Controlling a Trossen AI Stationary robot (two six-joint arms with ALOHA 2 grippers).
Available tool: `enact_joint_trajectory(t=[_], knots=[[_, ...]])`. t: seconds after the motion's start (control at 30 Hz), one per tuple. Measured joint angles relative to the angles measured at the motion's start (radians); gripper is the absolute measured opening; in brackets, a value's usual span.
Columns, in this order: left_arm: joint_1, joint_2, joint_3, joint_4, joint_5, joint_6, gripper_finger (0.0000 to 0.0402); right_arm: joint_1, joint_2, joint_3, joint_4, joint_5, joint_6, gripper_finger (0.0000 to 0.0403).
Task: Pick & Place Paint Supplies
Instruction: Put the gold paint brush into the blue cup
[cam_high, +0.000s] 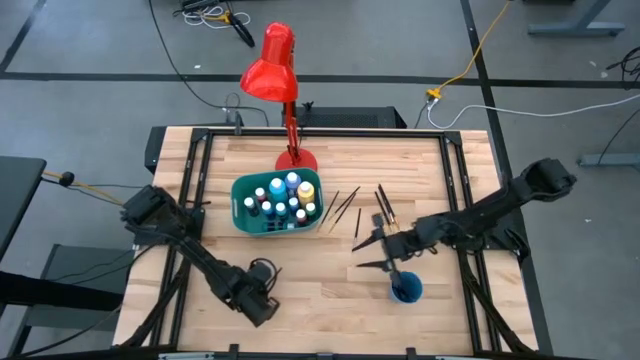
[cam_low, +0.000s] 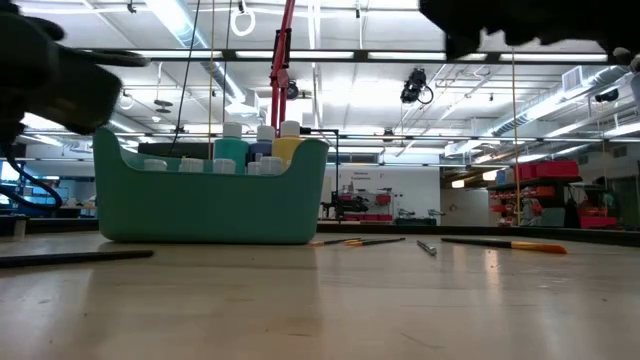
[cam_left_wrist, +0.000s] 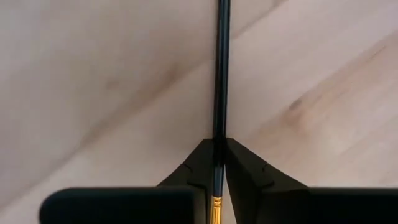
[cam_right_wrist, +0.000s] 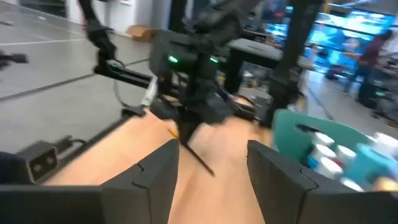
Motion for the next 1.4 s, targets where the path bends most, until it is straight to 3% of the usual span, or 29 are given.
enact_joint_trajectory(t=[0.17,0.43,0.6,0.87,1.17,1.4], knots=[[0.040,0.001,-0.001,0.002,-0.030,0.122,0.0044,-0.062,0.156,0.133,-0.003,-0.112,0.002,0.0196],[0.058,0.005,-0.006,0.037,-0.112,0.177,0.0040,-0.150,0.456,0.351,-0.003,-0.231,0.003,0.0196],[0.060,0.010,-0.009,0.110,-0.169,0.306,0.0044,-0.167,0.585,0.444,-0.003,-0.239,0.020,0.0196],[0.108,0.012,-0.008,0.150,-0.217,0.475,0.0045,-0.185,0.681,0.473,0.012,-0.237,0.053,0.0196],[0.205,0.013,-0.009,0.272,-0.200,0.683,0.0045,-0.220,0.762,0.473,-0.001,-0.246,0.082,0.0196],[0.236,0.013,-0.008,0.290,-0.155,0.714,0.0045,-0.224,0.821,0.473,-0.009,-0.236,0.085,0.0196]])
